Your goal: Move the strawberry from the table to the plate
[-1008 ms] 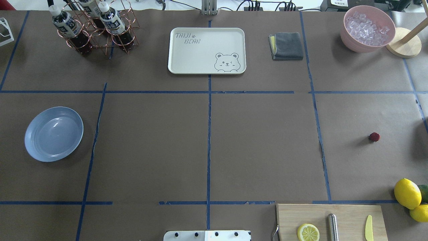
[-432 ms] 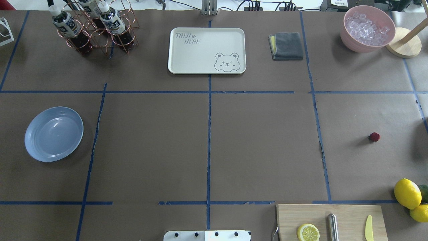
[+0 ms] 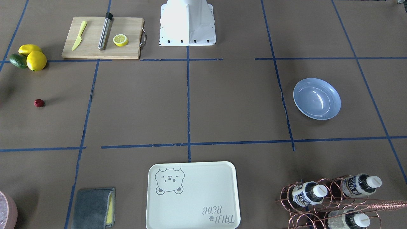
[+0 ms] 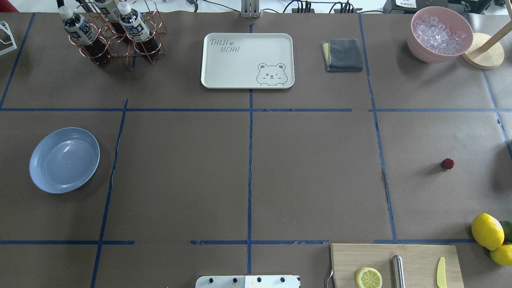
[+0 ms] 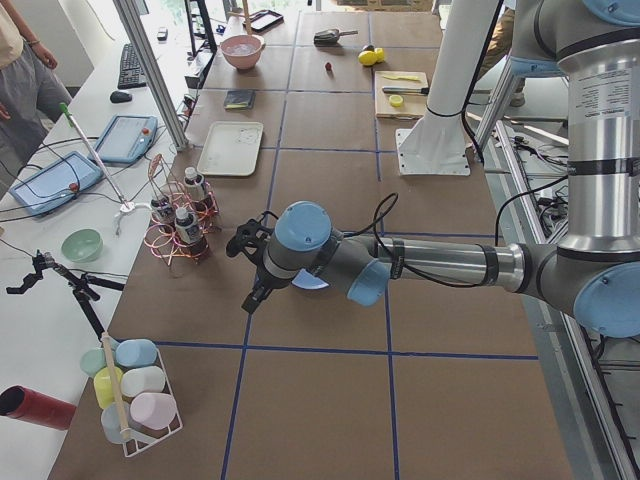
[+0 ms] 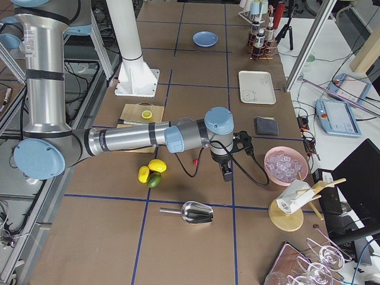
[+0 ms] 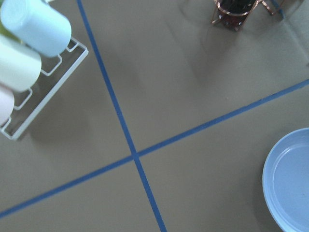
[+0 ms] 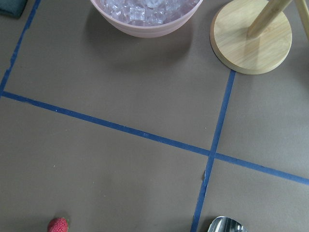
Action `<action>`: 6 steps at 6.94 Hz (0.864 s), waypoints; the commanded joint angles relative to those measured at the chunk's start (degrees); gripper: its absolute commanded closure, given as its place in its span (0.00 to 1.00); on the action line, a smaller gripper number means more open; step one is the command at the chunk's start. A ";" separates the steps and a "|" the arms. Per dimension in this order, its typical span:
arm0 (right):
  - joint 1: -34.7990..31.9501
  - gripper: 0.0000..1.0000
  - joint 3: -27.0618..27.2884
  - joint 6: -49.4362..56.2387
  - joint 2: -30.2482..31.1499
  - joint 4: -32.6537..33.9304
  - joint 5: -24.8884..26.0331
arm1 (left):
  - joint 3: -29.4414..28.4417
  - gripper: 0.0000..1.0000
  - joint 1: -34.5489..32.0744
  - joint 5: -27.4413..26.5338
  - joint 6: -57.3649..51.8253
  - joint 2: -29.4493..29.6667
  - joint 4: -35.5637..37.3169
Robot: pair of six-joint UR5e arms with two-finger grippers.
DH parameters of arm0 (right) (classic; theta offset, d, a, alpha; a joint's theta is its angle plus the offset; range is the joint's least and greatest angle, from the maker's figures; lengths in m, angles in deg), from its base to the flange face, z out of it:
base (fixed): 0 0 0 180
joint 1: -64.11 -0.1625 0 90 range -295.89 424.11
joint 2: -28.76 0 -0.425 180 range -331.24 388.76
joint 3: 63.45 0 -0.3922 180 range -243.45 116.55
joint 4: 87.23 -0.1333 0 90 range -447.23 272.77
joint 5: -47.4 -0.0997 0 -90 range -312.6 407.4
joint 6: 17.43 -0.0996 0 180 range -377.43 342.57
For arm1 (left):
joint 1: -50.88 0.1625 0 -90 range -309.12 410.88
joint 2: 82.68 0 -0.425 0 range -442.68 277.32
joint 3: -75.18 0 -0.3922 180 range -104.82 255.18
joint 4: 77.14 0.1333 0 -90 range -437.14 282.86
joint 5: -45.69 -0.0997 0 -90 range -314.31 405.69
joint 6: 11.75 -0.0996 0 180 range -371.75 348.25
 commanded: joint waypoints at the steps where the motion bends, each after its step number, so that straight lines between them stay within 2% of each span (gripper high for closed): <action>1: -0.03 0.00 -1.14 -2.15 0.12 -4.29 0.11 | -2.30 0.00 3.03 0.31 7.62 0.00 -10.26; 2: -0.03 0.00 -1.32 -2.50 -0.05 -4.29 0.02 | -2.56 0.00 9.14 -0.21 9.59 -0.87 -17.50; 3: 0.06 0.00 -1.32 -2.59 -0.23 -4.29 0.02 | -5.96 0.00 13.47 -0.48 18.66 -2.19 -21.40; 4: -0.03 0.00 -1.32 -2.59 -0.32 -4.29 0.02 | -7.04 0.00 17.77 -6.05 26.93 -2.64 -24.58; 5: -0.03 0.00 -1.32 -2.85 -0.32 -4.29 -0.15 | -9.05 0.07 21.99 -11.24 38.50 -3.25 -28.00; 6: -0.03 0.00 -1.41 -2.85 -0.32 -4.29 -0.16 | -10.72 0.25 26.38 -14.94 49.75 -3.26 -31.78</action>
